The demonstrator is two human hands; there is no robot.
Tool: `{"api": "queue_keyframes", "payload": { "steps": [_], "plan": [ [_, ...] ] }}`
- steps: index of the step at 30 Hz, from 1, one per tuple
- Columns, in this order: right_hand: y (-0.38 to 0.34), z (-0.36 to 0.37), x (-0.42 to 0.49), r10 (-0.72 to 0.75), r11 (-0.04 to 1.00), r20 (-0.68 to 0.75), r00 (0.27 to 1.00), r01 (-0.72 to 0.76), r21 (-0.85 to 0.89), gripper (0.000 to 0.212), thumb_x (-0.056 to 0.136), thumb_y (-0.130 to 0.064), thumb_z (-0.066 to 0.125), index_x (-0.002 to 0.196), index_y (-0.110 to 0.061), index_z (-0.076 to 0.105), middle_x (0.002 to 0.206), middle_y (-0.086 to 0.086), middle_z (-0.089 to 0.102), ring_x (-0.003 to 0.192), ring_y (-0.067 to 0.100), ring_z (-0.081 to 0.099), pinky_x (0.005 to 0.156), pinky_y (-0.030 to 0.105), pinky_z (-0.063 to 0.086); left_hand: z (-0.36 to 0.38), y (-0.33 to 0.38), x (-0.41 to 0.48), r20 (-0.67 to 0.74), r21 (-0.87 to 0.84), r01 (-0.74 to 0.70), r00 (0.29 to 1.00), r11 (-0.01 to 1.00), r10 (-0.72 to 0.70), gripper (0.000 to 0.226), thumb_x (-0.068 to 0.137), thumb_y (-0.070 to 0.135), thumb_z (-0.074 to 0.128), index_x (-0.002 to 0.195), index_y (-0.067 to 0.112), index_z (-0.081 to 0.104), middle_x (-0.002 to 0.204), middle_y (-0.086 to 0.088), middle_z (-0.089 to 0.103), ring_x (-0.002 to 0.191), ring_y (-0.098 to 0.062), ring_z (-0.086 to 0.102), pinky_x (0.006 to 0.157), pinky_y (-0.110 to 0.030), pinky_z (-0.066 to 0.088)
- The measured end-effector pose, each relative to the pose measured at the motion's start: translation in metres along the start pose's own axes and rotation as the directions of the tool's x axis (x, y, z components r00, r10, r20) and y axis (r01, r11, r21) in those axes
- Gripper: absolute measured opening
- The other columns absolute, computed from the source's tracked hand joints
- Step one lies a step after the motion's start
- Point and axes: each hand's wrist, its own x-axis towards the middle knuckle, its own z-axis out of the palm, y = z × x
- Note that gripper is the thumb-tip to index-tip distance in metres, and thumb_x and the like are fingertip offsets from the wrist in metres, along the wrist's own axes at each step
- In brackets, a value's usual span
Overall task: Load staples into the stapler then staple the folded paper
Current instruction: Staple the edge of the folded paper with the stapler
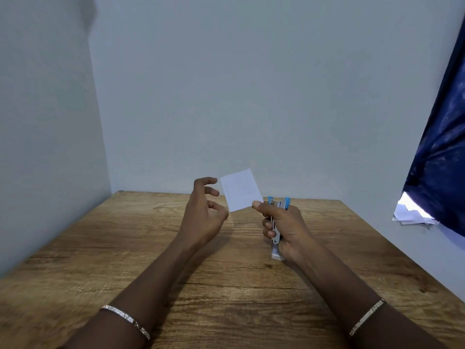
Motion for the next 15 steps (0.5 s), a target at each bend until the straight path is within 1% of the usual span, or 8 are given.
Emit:
{"api": "queue_keyframes", "payload": {
  "steps": [1, 2, 4, 6, 9, 11, 13, 15],
  "plan": [
    [0.0, 0.0, 0.0, -0.002, 1.0, 0.007, 1.0, 0.002, -0.002, 0.027, 0.078, -0.01, 0.084, 0.094, 0.0, 0.065, 0.054, -0.001, 0.048, 0.04, 0.009, 0.038, 0.035, 0.021, 0.03, 0.001, 0.003, 0.0, 0.022, -0.163, 0.137, 0.991, 0.977, -0.135, 0.05, 0.085, 0.002, 0.062, 0.13, 0.016, 0.044, 0.109, -0.005, 0.058, 0.086, -0.022, 0.067, 0.065, -0.038, 0.06],
    [0.0, 0.001, -0.001, -0.004, 1.0, 0.016, 1.0, 0.005, -0.007, 0.026, 0.078, -0.01, 0.084, 0.093, -0.001, 0.064, 0.053, -0.002, 0.047, 0.04, 0.009, 0.038, 0.035, 0.021, 0.03, 0.0, 0.006, 0.001, 0.095, -0.317, 0.282, 0.959, 0.905, -0.266, 0.042, 0.089, 0.005, 0.061, 0.128, 0.01, 0.047, 0.103, -0.007, 0.061, 0.082, -0.024, 0.068, 0.063, -0.036, 0.06],
    [0.001, 0.002, -0.001, -0.01, 1.0, 0.032, 0.999, 0.01, -0.024, 0.027, 0.078, -0.011, 0.084, 0.092, -0.003, 0.063, 0.053, -0.002, 0.046, 0.041, 0.009, 0.038, 0.035, 0.021, 0.03, -0.002, 0.009, 0.002, 0.277, -0.444, 0.47, 0.882, 0.763, -0.382, 0.032, 0.092, 0.015, 0.065, 0.12, 0.001, 0.057, 0.096, -0.012, 0.066, 0.076, -0.024, 0.069, 0.06, -0.033, 0.059],
    [0.001, 0.002, -0.002, -0.016, 0.999, 0.047, 0.999, 0.018, -0.04, 0.027, 0.078, -0.012, 0.085, 0.091, -0.004, 0.063, 0.053, -0.002, 0.046, 0.041, 0.009, 0.038, 0.035, 0.021, 0.03, -0.001, 0.009, 0.001, 0.326, -0.424, 0.486, 0.869, 0.764, -0.372, 0.029, 0.091, 0.022, 0.07, 0.106, -0.002, 0.066, 0.089, -0.014, 0.069, 0.07, -0.02, 0.068, 0.058, -0.028, 0.058],
    [0.001, 0.004, -0.003, -0.03, 0.995, 0.06, 0.998, 0.035, -0.092, 0.025, 0.078, -0.015, 0.085, 0.086, -0.007, 0.062, 0.053, -0.003, 0.048, 0.042, 0.009, 0.039, 0.036, 0.021, 0.032, 0.002, 0.007, -0.001, 0.285, -0.41, 0.439, 0.895, 0.8, -0.345, 0.021, 0.091, 0.013, 0.07, 0.1, -0.006, 0.07, 0.08, -0.012, 0.07, 0.061, -0.013, 0.065, 0.052, -0.023, 0.054],
    [0.0, 0.006, -0.004, -0.019, 0.986, 0.076, 0.997, 0.031, -0.163, 0.027, 0.077, -0.024, 0.086, 0.083, -0.011, 0.063, 0.057, -0.002, 0.052, 0.044, 0.008, 0.042, 0.039, 0.022, 0.034, 0.001, 0.004, 0.0, 0.25, -0.403, 0.427, 0.902, 0.81, -0.351, 0.016, 0.091, 0.012, 0.07, 0.094, -0.003, 0.072, 0.08, -0.011, 0.071, 0.062, -0.012, 0.064, 0.052, -0.023, 0.053],
    [-0.003, 0.009, -0.005, 0.047, 0.973, 0.093, 0.995, -0.024, -0.231, 0.033, 0.075, -0.036, 0.086, 0.083, -0.012, 0.065, 0.063, -0.001, 0.058, 0.047, 0.01, 0.046, 0.044, 0.024, 0.038, -0.001, 0.002, 0.001, 0.226, -0.414, 0.432, 0.902, 0.801, -0.369, 0.014, 0.092, 0.013, 0.069, 0.089, 0.0, 0.072, 0.08, -0.011, 0.073, 0.062, -0.013, 0.065, 0.053, -0.024, 0.053],
    [-0.005, 0.012, -0.005, 0.118, 0.963, 0.126, 0.985, -0.083, -0.255, 0.031, 0.081, -0.039, 0.081, 0.086, -0.011, 0.068, 0.069, 0.001, 0.064, 0.051, 0.011, 0.052, 0.047, 0.025, 0.041, -0.002, 0.002, 0.001, 0.217, -0.42, 0.439, 0.898, 0.794, -0.382, 0.017, 0.094, 0.014, 0.067, 0.089, -0.001, 0.074, 0.08, -0.012, 0.075, 0.063, -0.013, 0.067, 0.054, -0.024, 0.053]
  ]
}}
